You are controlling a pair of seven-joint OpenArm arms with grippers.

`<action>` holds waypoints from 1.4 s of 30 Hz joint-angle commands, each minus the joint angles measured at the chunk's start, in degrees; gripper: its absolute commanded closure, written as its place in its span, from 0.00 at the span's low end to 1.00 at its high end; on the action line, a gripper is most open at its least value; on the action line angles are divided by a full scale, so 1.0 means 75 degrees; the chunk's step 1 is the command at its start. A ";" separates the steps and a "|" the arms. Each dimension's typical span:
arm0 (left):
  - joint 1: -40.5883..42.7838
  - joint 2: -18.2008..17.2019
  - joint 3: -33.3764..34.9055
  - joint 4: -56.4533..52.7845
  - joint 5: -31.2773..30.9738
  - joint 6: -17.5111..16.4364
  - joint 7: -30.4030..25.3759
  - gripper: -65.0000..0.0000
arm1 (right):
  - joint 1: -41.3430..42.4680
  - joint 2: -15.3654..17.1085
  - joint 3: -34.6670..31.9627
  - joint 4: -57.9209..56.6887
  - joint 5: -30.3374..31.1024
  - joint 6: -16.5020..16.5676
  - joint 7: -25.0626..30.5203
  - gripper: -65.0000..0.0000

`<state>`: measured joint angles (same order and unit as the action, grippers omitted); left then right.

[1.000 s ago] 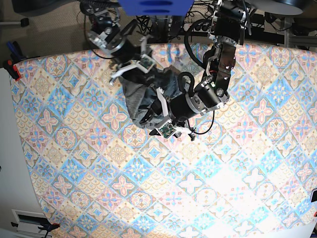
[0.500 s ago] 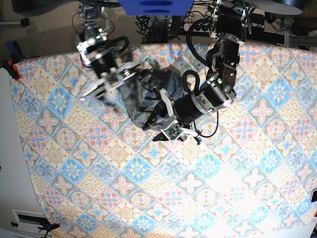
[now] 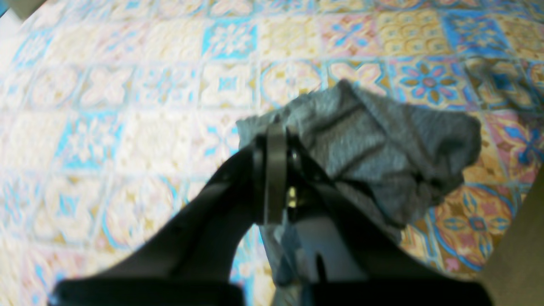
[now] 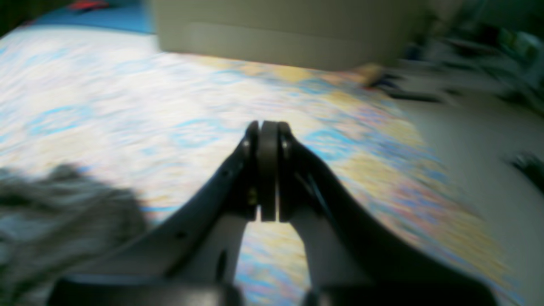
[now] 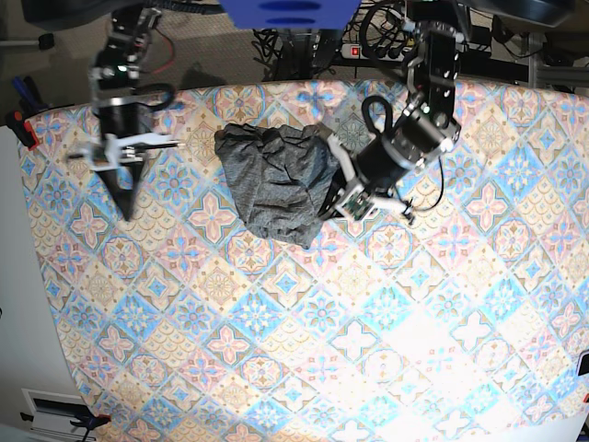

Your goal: Layout the t-shirt on the table in an organized manner, then fold the t-shirt properly

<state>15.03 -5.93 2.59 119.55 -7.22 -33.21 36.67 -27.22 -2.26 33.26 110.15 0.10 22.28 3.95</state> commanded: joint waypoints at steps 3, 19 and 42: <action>0.0745 0.0035 -0.0246 0.0137 0.0231 -0.0020 -0.0956 1.00 | 0.0014 0.0026 0.0471 0.0124 0.0133 0.0059 0.0136 1.00; 0.3863 0.0035 -0.0961 0.0113 0.0840 -0.0020 -0.2820 1.00 | -0.0502 -0.0279 0.2136 -0.1599 0.0157 0.0059 0.0136 1.00; 0.4461 0.0680 -0.2238 -0.4857 0.2212 -0.0020 -0.5797 1.00 | -0.0983 -0.0091 0.2511 -0.6616 -0.0253 0.1114 0.0136 1.00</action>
<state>47.42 -1.04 -14.22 82.28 9.80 -32.84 -5.65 -33.98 -3.95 51.66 59.61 -3.09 30.76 3.40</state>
